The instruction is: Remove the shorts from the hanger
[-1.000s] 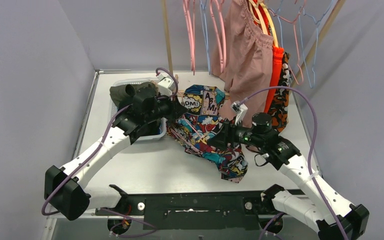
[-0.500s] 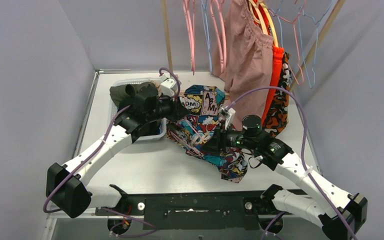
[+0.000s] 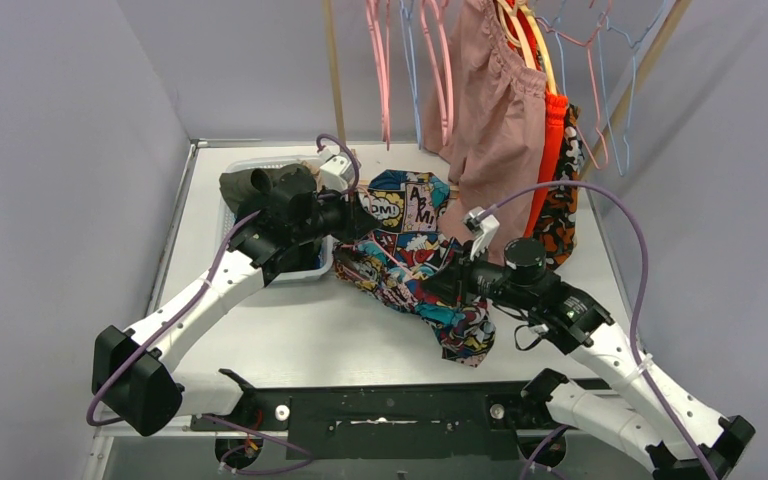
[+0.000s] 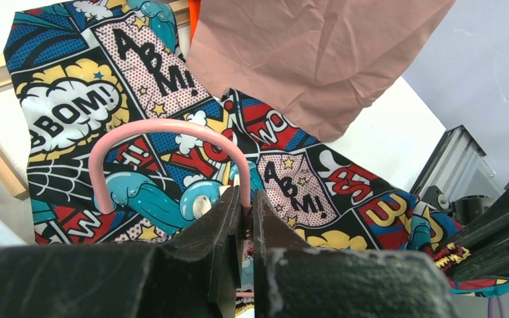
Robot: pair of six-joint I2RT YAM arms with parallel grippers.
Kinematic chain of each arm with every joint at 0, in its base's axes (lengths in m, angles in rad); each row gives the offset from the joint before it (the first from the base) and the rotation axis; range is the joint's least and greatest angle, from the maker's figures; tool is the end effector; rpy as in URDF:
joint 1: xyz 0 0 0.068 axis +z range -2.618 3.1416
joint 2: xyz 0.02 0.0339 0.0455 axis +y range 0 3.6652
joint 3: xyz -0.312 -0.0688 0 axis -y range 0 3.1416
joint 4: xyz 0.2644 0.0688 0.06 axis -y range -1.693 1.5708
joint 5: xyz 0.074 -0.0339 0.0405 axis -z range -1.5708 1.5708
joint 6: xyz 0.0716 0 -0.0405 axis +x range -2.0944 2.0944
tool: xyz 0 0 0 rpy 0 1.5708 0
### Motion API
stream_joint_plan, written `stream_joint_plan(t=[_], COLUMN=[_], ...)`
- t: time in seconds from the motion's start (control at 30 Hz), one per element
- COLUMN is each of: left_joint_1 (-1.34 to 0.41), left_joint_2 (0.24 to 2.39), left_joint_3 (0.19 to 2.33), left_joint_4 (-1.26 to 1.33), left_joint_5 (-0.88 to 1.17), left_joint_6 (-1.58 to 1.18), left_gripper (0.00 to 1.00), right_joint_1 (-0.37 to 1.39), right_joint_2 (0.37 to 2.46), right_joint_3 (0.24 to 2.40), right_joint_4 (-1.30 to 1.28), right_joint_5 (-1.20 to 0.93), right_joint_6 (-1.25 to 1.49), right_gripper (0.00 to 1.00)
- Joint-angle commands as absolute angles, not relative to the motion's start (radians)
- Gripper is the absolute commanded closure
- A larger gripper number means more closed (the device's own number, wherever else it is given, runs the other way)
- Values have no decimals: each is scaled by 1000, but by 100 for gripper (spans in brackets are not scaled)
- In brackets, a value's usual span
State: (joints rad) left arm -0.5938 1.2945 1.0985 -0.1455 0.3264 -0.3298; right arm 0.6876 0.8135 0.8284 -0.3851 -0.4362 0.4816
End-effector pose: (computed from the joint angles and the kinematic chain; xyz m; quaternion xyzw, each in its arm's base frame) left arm 0.2686 -0.2090 0.3735 0.1990 0.7868 -0.3724 0.4503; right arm 0.1343 0.1494 0.3539 -0.2044 0.7888 0.4533 0.3614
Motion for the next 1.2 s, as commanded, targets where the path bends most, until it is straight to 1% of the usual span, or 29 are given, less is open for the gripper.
stream_joint_plan(t=[0.0, 0.2, 0.27, 0.43, 0.57, 0.7, 0.8, 0.93, 1.17], left_joint_1=[-589, -577, -571, -541, -512, -499, -499, -500, -505], left_joint_2=[1290, 1299, 1300, 1307, 1321, 1325, 1327, 1313, 1268], left_joint_3=[1153, 1173, 1183, 1195, 1200, 1200, 1191, 1170, 1112], left_joint_4=[-64, -121, -139, -146, -129, -101, -66, -61, -73], left_joint_5=[275, 174, 124, 47, 58, 100, 160, 208, 255], left_joint_6=[-371, -362, -373, -434, -485, -530, -544, -540, -519], left_gripper=[100, 100, 100, 100, 100, 100, 100, 100, 100], right_joint_1=[683, 683, 683, 683, 682, 683, 682, 681, 660], right_joint_2=[763, 707, 686, 621, 605, 610, 635, 701, 867], right_joint_3=[866, 886, 903, 924, 924, 895, 864, 822, 854], right_joint_4=[-411, -513, -554, -609, -673, -674, -615, -524, -392], right_joint_5=[-395, -307, -322, -360, -308, -236, -159, 12, 78], right_joint_6=[471, 483, 480, 496, 518, 539, 565, 626, 637], right_gripper=[97, 98, 100, 100, 100, 100, 98, 98, 98])
